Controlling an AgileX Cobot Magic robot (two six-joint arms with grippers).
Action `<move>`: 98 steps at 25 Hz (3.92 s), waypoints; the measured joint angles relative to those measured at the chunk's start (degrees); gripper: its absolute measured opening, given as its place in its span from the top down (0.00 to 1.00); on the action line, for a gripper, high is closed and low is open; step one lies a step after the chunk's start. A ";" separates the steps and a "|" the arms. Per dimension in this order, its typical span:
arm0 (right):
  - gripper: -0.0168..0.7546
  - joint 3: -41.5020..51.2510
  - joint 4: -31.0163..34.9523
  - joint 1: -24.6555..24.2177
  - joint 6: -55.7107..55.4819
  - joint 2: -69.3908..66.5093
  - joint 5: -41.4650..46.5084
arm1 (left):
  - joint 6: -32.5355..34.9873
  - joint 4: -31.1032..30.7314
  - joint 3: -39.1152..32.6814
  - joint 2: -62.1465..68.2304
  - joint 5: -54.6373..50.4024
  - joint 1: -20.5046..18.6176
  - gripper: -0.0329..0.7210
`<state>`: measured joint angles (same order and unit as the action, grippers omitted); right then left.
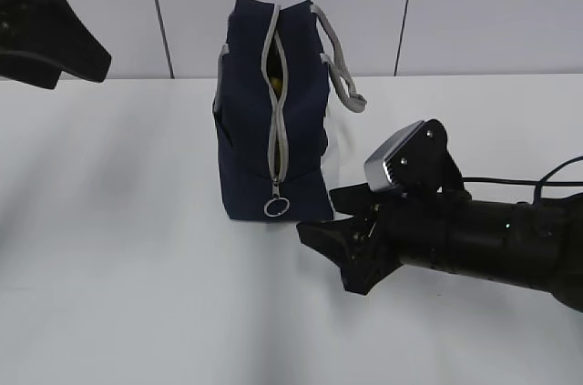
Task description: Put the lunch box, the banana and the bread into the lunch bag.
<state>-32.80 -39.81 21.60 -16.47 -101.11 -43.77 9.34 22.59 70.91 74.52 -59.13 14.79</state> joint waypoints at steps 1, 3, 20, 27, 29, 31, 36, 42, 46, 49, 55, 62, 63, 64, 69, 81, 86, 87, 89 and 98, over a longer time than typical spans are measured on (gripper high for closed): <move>0.36 0.00 -0.64 0.00 -0.11 -1.34 -1.75 | 0.00 0.00 0.00 0.00 0.00 0.00 0.38; 0.36 -0.22 -1.42 0.00 -0.10 -3.91 -5.11 | 0.00 0.00 0.00 0.00 0.05 0.00 0.38; 0.36 -9.21 -5.34 0.00 -0.42 -14.98 -9.12 | 0.00 -0.07 0.00 0.00 0.11 0.00 0.38; 0.36 -10.51 -5.65 0.00 -1.06 -15.10 -9.12 | 0.00 -0.20 0.00 0.00 0.11 0.00 0.38; 0.36 -10.51 -5.78 0.00 -1.06 -15.10 -9.12 | 0.00 -0.20 0.00 0.00 0.11 0.00 0.38; 0.36 -10.51 -5.90 0.00 -1.06 -15.10 -9.02 | 0.00 -0.25 0.00 0.00 0.11 0.00 0.38; 0.36 -10.51 -6.62 0.12 -1.25 -15.21 -8.89 | 0.00 -0.25 0.00 0.00 0.11 0.00 0.38; 0.36 -12.71 -6.73 0.12 -1.55 -17.09 -7.95 | 0.00 -0.25 0.00 0.00 0.24 0.00 0.38; 0.36 -13.61 -6.73 0.12 -1.92 -18.82 -7.66 | 0.01 -0.30 0.00 0.00 0.36 0.00 0.38; 0.36 -14.22 -6.73 0.12 -1.92 -19.43 -7.66 | 0.01 -0.58 0.00 0.00 0.36 0.00 0.38; 0.36 -16.03 -6.95 0.20 -2.37 -19.81 -7.66 | 0.01 -1.14 0.00 0.00 0.40 0.00 0.38; 0.36 -16.93 -7.13 0.20 -3.58 -19.81 -7.05 | 0.01 -1.78 0.00 0.00 0.42 0.00 0.38; 0.38 -16.97 -7.13 0.20 -3.69 -19.81 -6.96 | 0.06 -1.78 0.00 0.00 0.42 0.00 0.38; 0.40 -16.97 -7.13 0.20 -3.69 -19.81 -6.96 | 0.06 -1.85 0.00 0.00 0.42 0.00 0.38; 0.52 -17.10 -7.13 0.20 -3.80 -19.81 -6.81 | 0.06 -1.91 0.00 0.00 0.47 0.00 0.38; 0.81 -17.33 -2.65 0.20 -3.80 -19.82 -3.02 | 0.06 -1.91 0.00 0.00 0.35 0.00 0.38; 0.93 -17.33 -2.18 0.24 -3.80 -19.82 -2.92 | 0.06 -1.91 0.00 0.00 0.35 0.00 0.38; 0.94 -17.33 -2.18 0.24 -3.80 -19.82 -2.92 | 0.06 -1.91 0.00 0.00 0.35 0.00 0.38; 0.96 -17.33 -2.47 0.24 -3.55 -19.82 -2.92 | 0.06 -1.91 0.00 0.00 0.35 0.00 0.38; 1.00 -17.33 -3.76 0.24 -2.73 -19.82 -3.03 | 0.06 -1.91 0.00 0.00 0.30 0.00 0.38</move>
<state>-50.13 -43.57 21.84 -19.20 -120.93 -46.80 9.40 20.68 70.91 74.52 -58.83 14.79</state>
